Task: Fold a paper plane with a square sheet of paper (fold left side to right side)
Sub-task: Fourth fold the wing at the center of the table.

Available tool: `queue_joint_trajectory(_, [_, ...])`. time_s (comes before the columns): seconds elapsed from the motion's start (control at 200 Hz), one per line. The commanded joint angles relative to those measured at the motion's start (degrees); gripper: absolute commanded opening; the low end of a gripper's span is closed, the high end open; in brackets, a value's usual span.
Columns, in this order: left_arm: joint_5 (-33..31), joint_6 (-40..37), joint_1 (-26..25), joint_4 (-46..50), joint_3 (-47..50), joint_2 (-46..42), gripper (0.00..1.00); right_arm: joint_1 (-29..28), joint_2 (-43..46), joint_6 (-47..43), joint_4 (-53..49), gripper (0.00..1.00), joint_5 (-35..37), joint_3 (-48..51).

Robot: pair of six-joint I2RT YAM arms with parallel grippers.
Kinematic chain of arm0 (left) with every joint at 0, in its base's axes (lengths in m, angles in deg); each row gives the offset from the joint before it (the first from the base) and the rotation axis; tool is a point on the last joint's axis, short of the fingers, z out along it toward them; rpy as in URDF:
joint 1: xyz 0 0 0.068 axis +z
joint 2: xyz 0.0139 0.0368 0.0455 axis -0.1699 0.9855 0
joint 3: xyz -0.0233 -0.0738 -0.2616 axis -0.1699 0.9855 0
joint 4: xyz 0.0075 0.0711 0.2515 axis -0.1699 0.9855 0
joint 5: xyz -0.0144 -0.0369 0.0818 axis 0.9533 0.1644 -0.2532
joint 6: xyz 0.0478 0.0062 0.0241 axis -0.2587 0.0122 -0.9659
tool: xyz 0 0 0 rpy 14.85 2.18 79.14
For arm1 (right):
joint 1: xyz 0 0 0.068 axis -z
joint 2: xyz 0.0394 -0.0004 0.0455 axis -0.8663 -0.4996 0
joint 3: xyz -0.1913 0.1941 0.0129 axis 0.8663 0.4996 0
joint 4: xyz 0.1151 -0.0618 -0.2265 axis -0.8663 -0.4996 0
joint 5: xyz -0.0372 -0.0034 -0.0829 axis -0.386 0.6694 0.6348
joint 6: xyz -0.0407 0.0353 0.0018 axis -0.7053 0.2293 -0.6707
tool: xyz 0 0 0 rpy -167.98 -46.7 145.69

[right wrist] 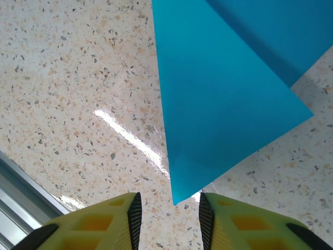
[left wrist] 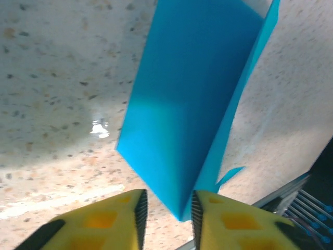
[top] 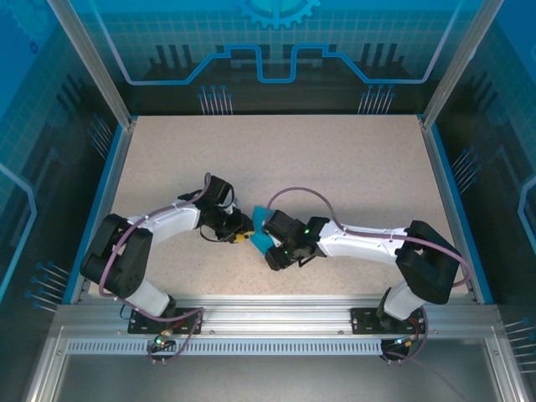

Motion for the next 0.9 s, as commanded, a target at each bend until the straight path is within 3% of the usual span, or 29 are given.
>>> queue_joint_trajectory(0.0, [2.67,1.08,0.16,-2.10,0.85,0.42,0.24,-2.07,-2.42,0.79,-2.95,0.37,4.20,-2.85])
queue_joint_trajectory(0.275, [3.97,1.28,0.15,-4.42,0.36,1.48,0.25,-5.74,-6.81,0.78,-4.44,0.38,8.49,-6.72])
queue_joint_trajectory(0.895, [6.19,2.05,0.00,-5.55,-0.63,1.33,0.29,-6.12,-9.99,2.59,-5.65,0.32,13.13,-6.77])
